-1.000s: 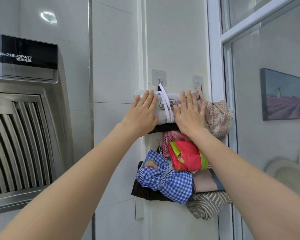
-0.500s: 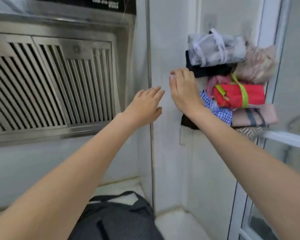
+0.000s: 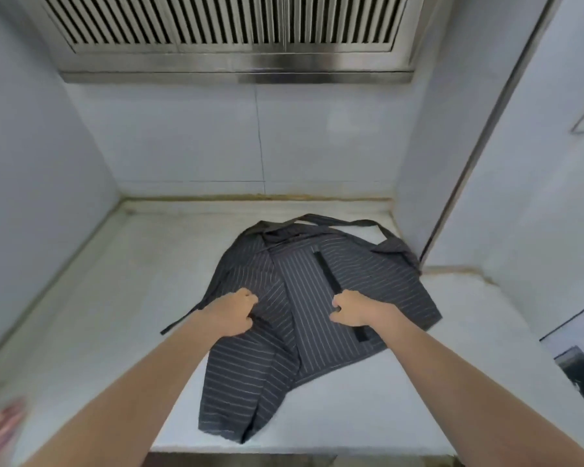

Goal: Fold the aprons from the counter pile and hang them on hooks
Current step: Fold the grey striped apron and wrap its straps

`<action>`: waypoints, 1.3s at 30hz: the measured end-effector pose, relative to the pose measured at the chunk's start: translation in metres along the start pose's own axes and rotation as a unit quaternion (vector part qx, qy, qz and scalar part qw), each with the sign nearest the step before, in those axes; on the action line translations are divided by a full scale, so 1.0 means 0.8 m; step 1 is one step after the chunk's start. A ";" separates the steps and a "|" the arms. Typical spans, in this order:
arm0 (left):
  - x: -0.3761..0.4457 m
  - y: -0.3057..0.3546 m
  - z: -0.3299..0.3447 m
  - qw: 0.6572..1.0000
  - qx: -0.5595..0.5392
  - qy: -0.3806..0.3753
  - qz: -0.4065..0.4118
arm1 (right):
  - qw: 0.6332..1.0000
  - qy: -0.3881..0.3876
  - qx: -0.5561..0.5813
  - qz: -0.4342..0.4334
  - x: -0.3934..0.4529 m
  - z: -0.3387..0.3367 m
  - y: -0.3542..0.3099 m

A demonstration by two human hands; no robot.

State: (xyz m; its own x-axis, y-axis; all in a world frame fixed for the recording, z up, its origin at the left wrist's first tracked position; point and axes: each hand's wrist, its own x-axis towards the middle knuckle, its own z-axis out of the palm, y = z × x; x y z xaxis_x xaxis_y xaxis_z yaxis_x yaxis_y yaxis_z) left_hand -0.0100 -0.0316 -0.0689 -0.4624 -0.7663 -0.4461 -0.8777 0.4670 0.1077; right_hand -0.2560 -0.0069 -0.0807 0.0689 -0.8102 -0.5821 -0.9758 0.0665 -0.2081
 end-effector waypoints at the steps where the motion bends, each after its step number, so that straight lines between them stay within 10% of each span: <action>1: 0.002 -0.009 0.005 1.000 -0.010 -0.002 -0.010 | 1.000 0.000 -0.005 -0.001 0.011 0.003 0.000; 16: 0.166 -0.019 -0.061 0.996 -0.069 0.020 0.049 | 0.958 0.144 -0.019 0.249 0.167 -0.089 0.121; 25: 0.193 0.033 -0.196 0.900 -0.410 0.128 0.072 | 0.975 0.079 0.112 -0.177 0.125 -0.270 -0.045; 30: 0.136 -0.007 -0.280 0.962 -0.225 0.137 0.077 | 0.986 -0.039 0.116 -0.116 0.083 -0.309 -0.050; 36: 0.035 -0.082 -0.351 0.954 -0.104 0.280 -0.005 | 0.998 -0.024 0.019 -0.047 0.000 -0.342 -0.073; 39: -0.030 -0.124 -0.374 0.920 -0.172 0.343 -0.075 | 0.929 0.130 0.292 -0.189 -0.071 -0.369 -0.091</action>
State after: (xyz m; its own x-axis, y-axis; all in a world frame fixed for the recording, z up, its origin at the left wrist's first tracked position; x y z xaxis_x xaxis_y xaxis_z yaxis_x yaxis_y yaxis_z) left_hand 0.0507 -0.1914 0.1969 -0.1997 -0.9644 0.1734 -0.8714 0.2557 0.4187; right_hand -0.2500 -0.1373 0.1997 0.2566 -0.9481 -0.1877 -0.6085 -0.0076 -0.7935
